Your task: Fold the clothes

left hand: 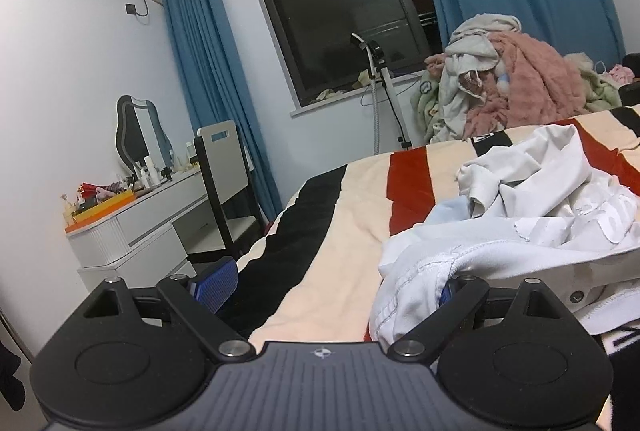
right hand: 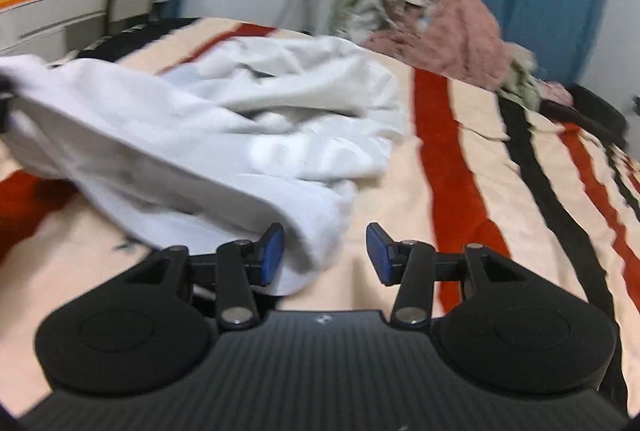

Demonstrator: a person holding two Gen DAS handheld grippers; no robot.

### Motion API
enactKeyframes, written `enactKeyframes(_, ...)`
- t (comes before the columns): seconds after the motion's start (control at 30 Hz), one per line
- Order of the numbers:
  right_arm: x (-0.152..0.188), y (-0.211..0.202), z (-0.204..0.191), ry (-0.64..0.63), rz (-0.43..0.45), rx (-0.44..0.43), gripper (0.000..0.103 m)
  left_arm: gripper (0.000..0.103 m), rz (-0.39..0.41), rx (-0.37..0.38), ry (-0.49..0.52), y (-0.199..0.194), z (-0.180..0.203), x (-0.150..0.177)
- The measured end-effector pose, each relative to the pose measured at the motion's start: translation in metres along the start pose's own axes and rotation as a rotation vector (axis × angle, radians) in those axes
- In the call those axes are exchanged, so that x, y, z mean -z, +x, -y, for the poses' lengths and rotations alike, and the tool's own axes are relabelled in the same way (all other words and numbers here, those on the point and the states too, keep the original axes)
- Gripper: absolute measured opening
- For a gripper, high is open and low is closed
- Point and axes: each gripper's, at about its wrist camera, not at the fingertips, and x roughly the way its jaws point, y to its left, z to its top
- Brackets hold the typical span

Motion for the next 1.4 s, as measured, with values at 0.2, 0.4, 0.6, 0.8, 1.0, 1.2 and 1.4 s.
enactKeyframes(0.2, -0.003, -0.015, 0.041, 0.244, 0.143, 0.129, 0.048, 0.094, -0.109, 0.098, 0.028, 0.011, 0.011, 0.011)
enactKeyframes(0.4, -0.005, -0.093, 0.05, 0.341, 0.422, 0.184, 0.049, 0.095, 0.06, 0.091, -0.035, -0.037, -0.007, 0.002)
enactKeyframes(0.6, -0.018, -0.176, 0.062, 0.388, 0.665, 0.31, 0.051, 0.095, 0.109, 0.061, -0.388, -0.082, -0.072, -0.024)
enactKeyframes(0.8, -0.03, -0.162, 0.071, 0.355, 0.375, 0.003, 0.059, 0.095, 0.05, 0.039, -0.33, -0.071, -0.08, -0.028)
enactKeyframes(1.0, 0.003, -0.121, 0.016, 0.251, 0.162, -0.229, 0.07, 0.095, -0.022, 0.04, -0.302, -0.046, -0.091, -0.03)
enactKeyframes(1.2, 0.014, -0.081, -0.055, 0.053, 0.076, -0.269, 0.069, 0.095, -0.035, 0.042, -0.318, -0.026, -0.096, -0.025)
enactKeyframes(1.4, 0.019, -0.049, -0.03, 0.234, 0.058, -0.074, 0.069, 0.095, -0.059, -0.008, -0.406, -0.011, -0.098, -0.007)
